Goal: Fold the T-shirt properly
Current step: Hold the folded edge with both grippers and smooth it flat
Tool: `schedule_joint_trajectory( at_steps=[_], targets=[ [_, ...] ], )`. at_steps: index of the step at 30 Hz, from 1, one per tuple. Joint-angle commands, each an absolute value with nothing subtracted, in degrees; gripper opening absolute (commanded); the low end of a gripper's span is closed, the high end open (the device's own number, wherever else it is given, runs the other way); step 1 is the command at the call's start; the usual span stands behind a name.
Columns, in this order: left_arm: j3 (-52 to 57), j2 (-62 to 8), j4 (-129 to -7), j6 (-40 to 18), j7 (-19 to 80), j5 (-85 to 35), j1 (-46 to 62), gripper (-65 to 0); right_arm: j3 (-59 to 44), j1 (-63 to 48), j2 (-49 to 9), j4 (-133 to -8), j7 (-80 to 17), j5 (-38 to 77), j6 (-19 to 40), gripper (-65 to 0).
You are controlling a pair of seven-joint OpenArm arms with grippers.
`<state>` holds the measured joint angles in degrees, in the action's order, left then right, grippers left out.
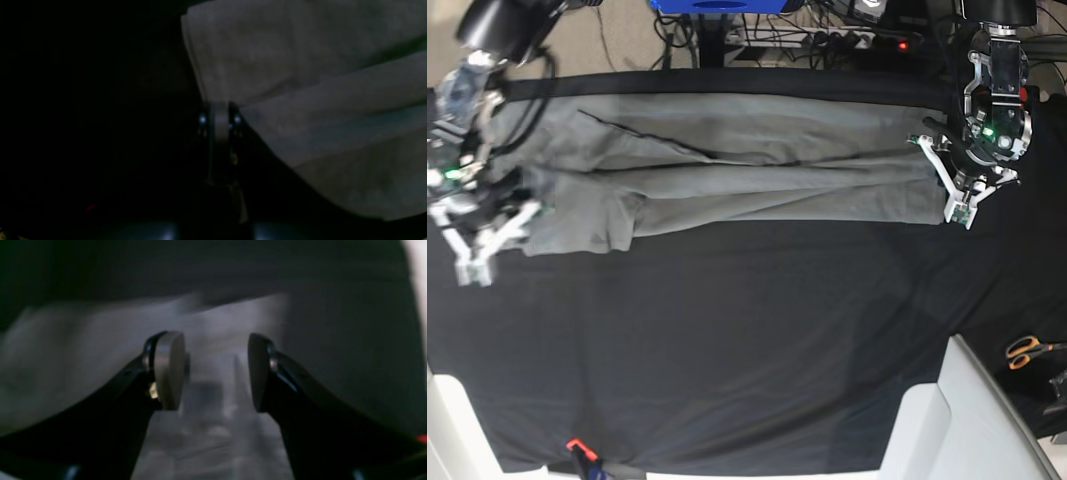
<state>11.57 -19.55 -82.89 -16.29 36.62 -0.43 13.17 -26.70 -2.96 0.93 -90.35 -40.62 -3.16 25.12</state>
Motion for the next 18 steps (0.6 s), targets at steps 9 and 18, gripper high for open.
schedule_joint_trajectory(
  at_steps=[9,18],
  targets=[
    [12.2,-20.6,-83.7,-15.8,36.1,-0.2,12.7,-65.0,-26.9,-0.7,-1.3,-83.6,-37.7,-3.6,24.1,-35.7],
    [12.2,-20.5,-83.7,-15.8,36.1,-0.2,12.7,-65.0,-26.9,-0.7,-1.3,-80.4,-37.2,-3.6,24.2,-36.0]
  ],
)
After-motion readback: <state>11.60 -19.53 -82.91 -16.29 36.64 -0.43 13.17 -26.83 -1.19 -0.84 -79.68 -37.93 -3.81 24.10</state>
